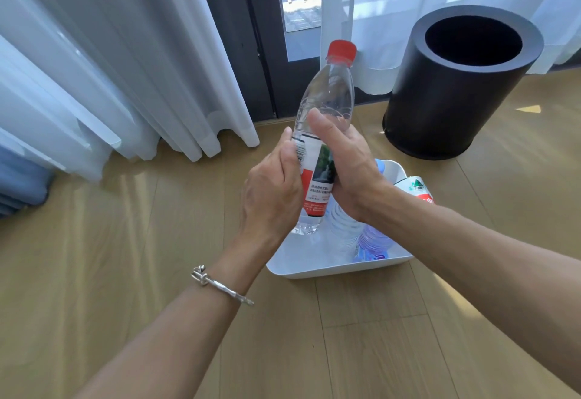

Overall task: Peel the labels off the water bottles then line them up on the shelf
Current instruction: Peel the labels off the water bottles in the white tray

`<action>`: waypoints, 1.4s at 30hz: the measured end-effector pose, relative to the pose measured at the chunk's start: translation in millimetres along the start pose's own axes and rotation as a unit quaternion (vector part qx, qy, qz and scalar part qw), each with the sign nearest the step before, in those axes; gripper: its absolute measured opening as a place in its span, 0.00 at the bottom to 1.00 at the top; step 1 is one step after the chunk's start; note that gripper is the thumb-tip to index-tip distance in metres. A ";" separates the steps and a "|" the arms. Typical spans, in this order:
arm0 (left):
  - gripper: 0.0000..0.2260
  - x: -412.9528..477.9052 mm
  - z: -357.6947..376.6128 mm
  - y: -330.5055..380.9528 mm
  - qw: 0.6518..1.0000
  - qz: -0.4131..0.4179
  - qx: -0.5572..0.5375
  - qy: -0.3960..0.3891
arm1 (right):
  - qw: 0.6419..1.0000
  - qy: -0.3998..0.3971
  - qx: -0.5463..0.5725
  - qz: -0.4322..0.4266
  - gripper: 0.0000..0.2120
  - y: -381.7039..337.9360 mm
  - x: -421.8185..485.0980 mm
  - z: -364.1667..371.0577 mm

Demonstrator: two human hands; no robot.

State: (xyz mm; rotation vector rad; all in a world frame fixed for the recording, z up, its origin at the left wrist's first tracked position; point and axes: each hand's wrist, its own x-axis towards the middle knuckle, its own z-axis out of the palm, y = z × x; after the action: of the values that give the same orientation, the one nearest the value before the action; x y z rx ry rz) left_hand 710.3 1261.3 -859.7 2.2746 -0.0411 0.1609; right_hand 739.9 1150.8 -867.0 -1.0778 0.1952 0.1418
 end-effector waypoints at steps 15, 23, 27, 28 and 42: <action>0.26 -6.4 5.4 3.8 0.999 -0.015 0.015 -0.036 | 0.998 0.050 -0.026 -0.017 0.29 4.8 -4.0 1.0; 0.24 0.5 1.9 1.8 0.974 0.124 0.187 0.039 | 0.996 0.073 -0.046 -0.011 0.33 11.1 -1.1 -1.4; 0.18 8.9 -3.8 -4.3 0.995 0.052 0.069 0.047 | 0.996 0.075 -0.057 -0.003 0.31 5.7 2.7 -3.3; 0.19 10.9 -4.7 -5.8 0.997 0.020 0.047 0.049 | 0.996 0.069 -0.052 -0.005 0.27 2.8 3.7 -4.3; 0.20 7.0 -0.2 -9.1 0.954 -0.101 -0.255 -0.123 | 0.999 0.047 0.004 0.000 0.13 -4.7 10.1 -14.7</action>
State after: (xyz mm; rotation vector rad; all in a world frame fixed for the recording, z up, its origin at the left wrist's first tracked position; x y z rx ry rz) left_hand 718.0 1267.5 -865.6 1.7547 0.0182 -0.2213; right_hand 749.4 1135.8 -872.0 -1.0768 0.2810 0.0897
